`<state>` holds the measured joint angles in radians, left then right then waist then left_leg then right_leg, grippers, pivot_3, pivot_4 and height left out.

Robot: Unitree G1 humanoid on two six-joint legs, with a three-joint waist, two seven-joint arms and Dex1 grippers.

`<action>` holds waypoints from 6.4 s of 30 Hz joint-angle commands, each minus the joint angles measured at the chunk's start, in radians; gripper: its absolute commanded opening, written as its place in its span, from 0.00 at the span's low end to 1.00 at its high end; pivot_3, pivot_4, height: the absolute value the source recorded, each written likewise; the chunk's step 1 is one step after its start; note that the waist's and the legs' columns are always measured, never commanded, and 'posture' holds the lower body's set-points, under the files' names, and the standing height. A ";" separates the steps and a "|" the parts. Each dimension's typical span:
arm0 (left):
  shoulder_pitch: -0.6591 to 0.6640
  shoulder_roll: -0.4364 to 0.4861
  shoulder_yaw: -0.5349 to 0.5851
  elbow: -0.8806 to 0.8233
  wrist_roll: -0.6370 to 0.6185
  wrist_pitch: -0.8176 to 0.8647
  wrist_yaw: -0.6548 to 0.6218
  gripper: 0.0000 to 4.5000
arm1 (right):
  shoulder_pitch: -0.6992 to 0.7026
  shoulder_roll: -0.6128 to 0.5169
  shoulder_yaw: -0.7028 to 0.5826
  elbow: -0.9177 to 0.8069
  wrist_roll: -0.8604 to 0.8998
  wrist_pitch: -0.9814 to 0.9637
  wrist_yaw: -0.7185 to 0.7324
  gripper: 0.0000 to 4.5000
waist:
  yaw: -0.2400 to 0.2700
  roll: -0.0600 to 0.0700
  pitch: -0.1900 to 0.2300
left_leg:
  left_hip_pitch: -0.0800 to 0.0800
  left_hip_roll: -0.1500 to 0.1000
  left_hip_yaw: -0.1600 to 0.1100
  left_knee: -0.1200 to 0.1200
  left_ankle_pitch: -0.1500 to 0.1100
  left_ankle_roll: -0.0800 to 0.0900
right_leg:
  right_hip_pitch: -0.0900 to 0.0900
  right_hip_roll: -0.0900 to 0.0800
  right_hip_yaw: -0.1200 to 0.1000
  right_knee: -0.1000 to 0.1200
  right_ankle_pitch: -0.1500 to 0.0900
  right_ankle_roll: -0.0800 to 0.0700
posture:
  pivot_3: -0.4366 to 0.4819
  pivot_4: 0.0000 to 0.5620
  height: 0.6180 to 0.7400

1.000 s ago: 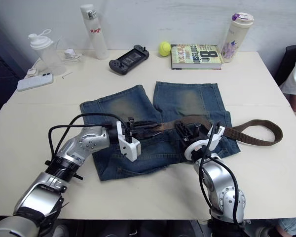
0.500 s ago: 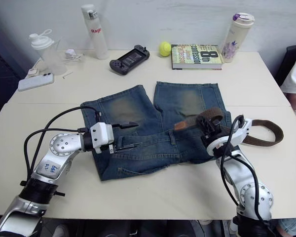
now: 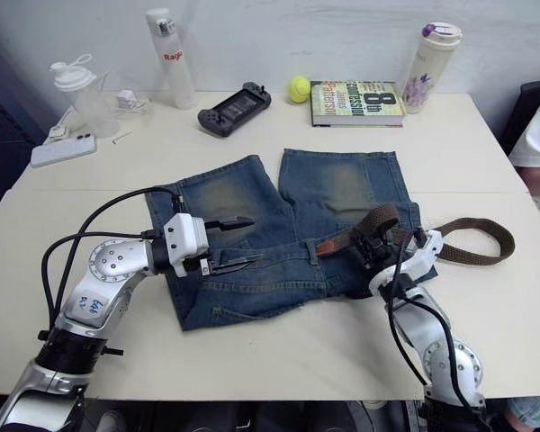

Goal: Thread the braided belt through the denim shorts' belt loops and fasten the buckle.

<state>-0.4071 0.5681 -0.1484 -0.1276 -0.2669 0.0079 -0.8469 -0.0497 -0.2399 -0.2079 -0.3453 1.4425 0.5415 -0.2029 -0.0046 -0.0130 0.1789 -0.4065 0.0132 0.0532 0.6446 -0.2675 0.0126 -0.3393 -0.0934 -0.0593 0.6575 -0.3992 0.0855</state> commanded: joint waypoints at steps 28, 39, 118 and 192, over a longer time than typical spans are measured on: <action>0.004 0.003 0.093 0.017 0.016 -0.005 -0.016 0.74 | -0.054 0.056 -0.117 0.108 0.327 0.065 -0.066 0.00 | -0.004 0.001 0.000 | 0.000 0.000 0.000 -0.002 0.000 0.000 | -0.001 0.000 0.001 -0.001 0.000 0.000 | 0.48 0.27 1.00; 0.062 0.031 0.138 -0.045 0.017 0.026 -0.001 0.74 | -0.018 0.047 -0.103 0.109 0.348 0.103 -0.068 0.00 | 0.001 0.001 0.000 | 0.000 0.000 0.000 -0.002 -0.001 0.001 | -0.001 0.000 0.001 -0.001 0.000 0.000 | 0.48 0.27 1.00; 0.063 0.000 0.127 -0.058 0.039 0.058 0.012 0.74 | -0.004 0.112 0.206 -0.023 -0.052 0.232 0.031 0.00 | -0.024 0.001 0.000 | 0.002 0.000 0.001 -0.014 0.003 -0.005 | -0.003 0.001 0.002 -0.004 0.000 0.000 | 0.48 0.27 1.00; 0.241 0.158 0.157 -0.189 -0.062 0.172 -0.168 0.74 | -0.140 0.001 0.096 -0.115 0.000 0.237 -0.181 0.00 | -0.023 0.000 0.000 | 0.001 -0.003 -0.001 -0.015 0.003 -0.002 | -0.002 0.000 0.006 -0.006 0.001 0.001 | 0.48 0.27 1.00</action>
<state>-0.1528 0.7251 -0.0019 -0.3006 -0.3296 0.1947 -1.0238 -0.1793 -0.2539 -0.1198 -0.4398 1.4450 0.7953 -0.3813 -0.0277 -0.0126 0.1791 -0.4052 0.0106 0.0522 0.6295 -0.2647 0.0104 -0.3417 -0.0935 -0.0531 0.6518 -0.3984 0.0862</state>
